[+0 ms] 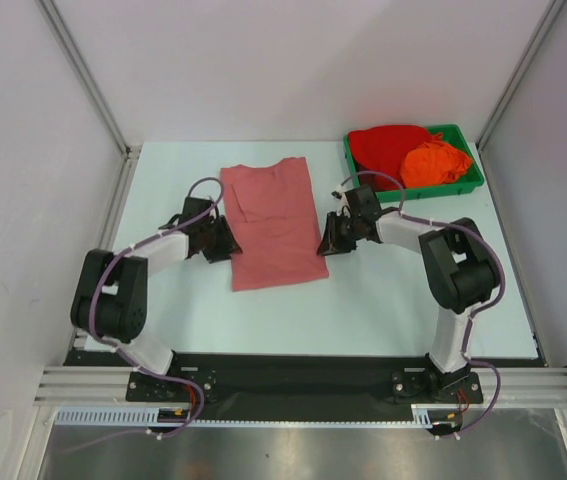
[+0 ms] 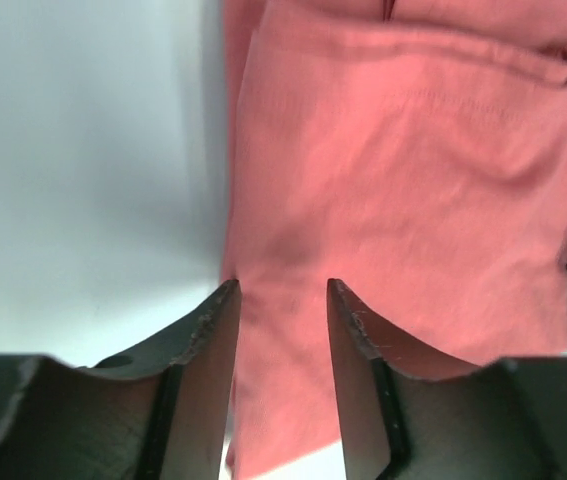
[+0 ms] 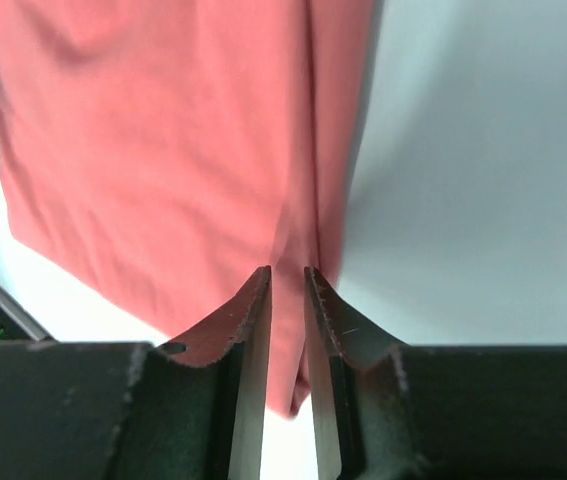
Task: Fold and stack the t-shirts
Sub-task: Fold the tshirt
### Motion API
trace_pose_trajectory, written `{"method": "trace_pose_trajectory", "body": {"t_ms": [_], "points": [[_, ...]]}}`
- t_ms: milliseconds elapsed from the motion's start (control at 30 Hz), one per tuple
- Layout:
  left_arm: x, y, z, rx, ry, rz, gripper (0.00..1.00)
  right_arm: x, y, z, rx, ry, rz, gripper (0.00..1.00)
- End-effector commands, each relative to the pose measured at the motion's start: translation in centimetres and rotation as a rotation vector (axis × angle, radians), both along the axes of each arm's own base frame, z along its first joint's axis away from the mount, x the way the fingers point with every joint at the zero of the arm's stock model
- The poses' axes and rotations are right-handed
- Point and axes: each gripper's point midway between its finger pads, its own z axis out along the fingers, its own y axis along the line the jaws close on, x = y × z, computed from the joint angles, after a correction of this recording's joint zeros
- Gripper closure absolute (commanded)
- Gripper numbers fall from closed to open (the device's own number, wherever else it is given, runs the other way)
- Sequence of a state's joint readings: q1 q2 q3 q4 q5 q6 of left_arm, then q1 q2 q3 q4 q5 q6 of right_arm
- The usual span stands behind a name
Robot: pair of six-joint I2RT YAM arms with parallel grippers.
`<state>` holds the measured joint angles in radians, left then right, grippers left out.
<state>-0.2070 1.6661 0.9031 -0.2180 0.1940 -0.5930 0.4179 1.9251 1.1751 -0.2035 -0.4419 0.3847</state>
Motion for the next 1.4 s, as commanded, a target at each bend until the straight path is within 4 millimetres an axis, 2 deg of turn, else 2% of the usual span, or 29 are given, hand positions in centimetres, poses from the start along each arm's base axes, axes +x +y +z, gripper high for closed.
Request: {"method": "trace_pose_trajectory", "body": {"t_ms": [0, 33, 67, 100, 133, 167, 233, 267, 333, 367, 433, 500, 567, 667, 700, 800, 833, 933, 967, 1067, 1100, 1167, 1267, 1367], "points": [[-1.1, 0.9, 2.6, 0.025, -0.085, -0.003, 0.53, -0.4, 0.5, 4.3, 0.037, -0.111, 0.025, 0.74], [-1.5, 1.0, 3.3, 0.023, -0.105, -0.004, 0.52, -1.0, 0.4, 4.8, 0.026, -0.114, 0.031, 0.74], [-2.5, 0.9, 4.4, 0.014, -0.139, -0.011, 0.52, -1.4, 0.5, 6.3, 0.035, -0.140, 0.037, 0.73], [-3.1, 0.8, 4.9, 0.004, -0.152, -0.012, 0.52, -2.2, 0.8, 6.6, 0.039, -0.138, 0.051, 0.73], [-4.4, 0.3, 4.6, -0.029, -0.140, -0.032, 0.53, -2.9, 1.0, 7.1, 0.050, -0.135, 0.060, 0.72], [-4.9, -0.4, 5.7, -0.062, -0.174, -0.047, 0.54, -3.4, 1.2, 8.2, 0.069, -0.152, 0.069, 0.72], [-5.8, -2.2, 6.3, -0.167, -0.186, -0.070, 0.59, -4.9, 2.3, 8.3, 0.112, -0.132, 0.096, 0.72], [-6.9, -2.9, 5.4, -0.194, -0.161, -0.082, 0.60, -5.4, 2.6, 8.1, 0.126, -0.117, 0.102, 0.72], [-6.9, -3.7, 4.8, -0.243, -0.151, -0.083, 0.64, -5.7, 3.1, 7.2, 0.152, -0.090, 0.097, 0.76], [-7.6, -4.2, 4.1, -0.268, -0.120, -0.101, 0.66, -6.0, 2.7, 6.2, 0.148, -0.068, 0.088, 0.83], [-7.2, -4.7, 3.1, -0.292, -0.110, -0.101, 0.69, -5.8, 2.7, 5.0, 0.159, -0.062, 0.083, 0.85], [-7.4, -4.6, 2.0, -0.290, -0.091, -0.090, 0.70, -5.7, 1.7, 2.6, 0.134, -0.026, 0.056, 0.87], [-7.8, -4.1, 0.4, -0.257, -0.043, -0.070, 0.72, -6.0, 0.5, 0.9, 0.113, -0.003, 0.036, 0.89], [-8.5, -2.9, -0.5, -0.202, -0.033, -0.040, 0.74, -6.0, -1.3, -0.8, 0.060, 0.010, 0.005, 0.89], [-8.4, -2.2, -0.7, -0.172, -0.041, -0.022, 0.74, -6.6, -1.7, -1.3, 0.054, 0.028, 0.001, 0.89], [-9.5, -1.3, -0.5, -0.133, -0.036, -0.007, 0.74, -7.3, -2.6, -0.9, 0.039, 0.020, -0.007, 0.89], [-9.6, -1.1, 0.0, -0.133, -0.053, -0.004, 0.73, -7.5, -2.7, -0.4, 0.041, 0.010, -0.007, 0.89], [-10.8, -0.5, 0.3, -0.116, -0.043, 0.015, 0.55, -8.3, -3.3, 0.2, 0.028, 0.005, -0.007, 0.80], [-11.1, -0.4, 1.1, -0.120, -0.063, 0.021, 0.50, -8.3, -3.4, 0.8, 0.032, -0.013, -0.011, 0.64], [-11.5, 0.0, 1.7, -0.130, -0.076, 0.062, 0.30, -8.5, -3.8, 0.8, 0.029, -0.008, -0.018, 0.46], [-11.5, 0.0, 2.0, -0.140, -0.091, 0.068, 0.26, -8.1, -3.8, 0.7, 0.038, -0.012, -0.031, 0.44], [-11.3, -0.1, 1.9, -0.166, -0.097, 0.082, 0.24, -8.1, -3.9, -0.2, 0.056, 0.022, -0.039, 0.43], [-11.3, -0.8, 0.6, -0.195, -0.041, 0.078, 0.25, -7.2, -3.3, -1.3, 0.090, 0.043, -0.052, 0.44], [-11.4, -0.5, -1.2, -0.173, 0.025, 0.109, 0.26, -6.7, -2.8, -1.7, 0.121, 0.047, -0.070, 0.44]]}}
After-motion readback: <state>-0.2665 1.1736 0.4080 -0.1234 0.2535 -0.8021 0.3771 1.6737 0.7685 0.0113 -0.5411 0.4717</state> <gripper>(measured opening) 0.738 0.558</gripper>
